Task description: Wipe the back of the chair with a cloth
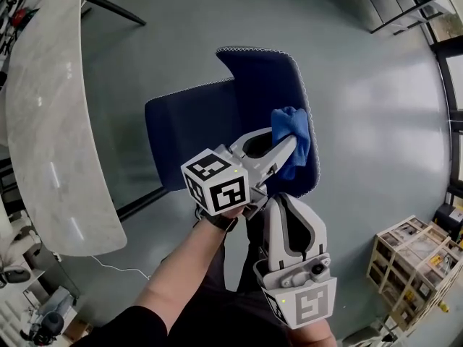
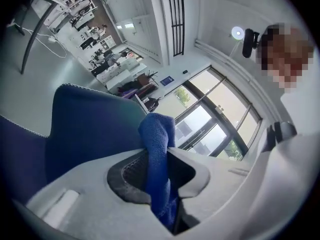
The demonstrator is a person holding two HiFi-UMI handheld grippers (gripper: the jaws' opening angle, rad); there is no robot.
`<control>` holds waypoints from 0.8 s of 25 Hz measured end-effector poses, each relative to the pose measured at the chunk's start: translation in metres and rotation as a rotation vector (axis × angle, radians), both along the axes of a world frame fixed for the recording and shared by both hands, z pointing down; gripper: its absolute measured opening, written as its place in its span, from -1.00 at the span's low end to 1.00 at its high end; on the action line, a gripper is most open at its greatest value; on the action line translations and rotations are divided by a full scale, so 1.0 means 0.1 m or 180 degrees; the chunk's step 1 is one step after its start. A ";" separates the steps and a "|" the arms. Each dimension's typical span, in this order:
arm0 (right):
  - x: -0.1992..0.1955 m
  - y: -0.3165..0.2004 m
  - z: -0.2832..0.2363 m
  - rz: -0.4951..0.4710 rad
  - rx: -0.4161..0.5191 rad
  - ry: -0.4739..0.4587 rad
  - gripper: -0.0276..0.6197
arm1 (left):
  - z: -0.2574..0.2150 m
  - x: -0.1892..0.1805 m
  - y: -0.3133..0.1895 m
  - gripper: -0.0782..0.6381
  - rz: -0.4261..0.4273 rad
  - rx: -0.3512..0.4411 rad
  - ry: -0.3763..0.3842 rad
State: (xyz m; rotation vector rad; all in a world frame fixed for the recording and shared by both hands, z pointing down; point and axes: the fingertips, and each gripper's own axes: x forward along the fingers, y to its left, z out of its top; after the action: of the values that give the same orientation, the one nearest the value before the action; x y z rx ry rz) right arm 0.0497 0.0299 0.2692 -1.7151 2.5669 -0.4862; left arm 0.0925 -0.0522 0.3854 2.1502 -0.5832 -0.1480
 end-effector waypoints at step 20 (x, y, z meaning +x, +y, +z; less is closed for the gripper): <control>-0.26 -0.28 0.92 -0.0121 -0.0162 -0.0062 -0.83 | 1.28 -0.33 -0.27 -0.55 -0.0262 0.0150 -0.0107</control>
State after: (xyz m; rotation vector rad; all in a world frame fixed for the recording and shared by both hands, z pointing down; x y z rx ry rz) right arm 0.0239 0.0020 0.3608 -1.6706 2.6000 -0.5716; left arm 0.0595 -0.0796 0.5136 2.1788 -0.6946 -0.1724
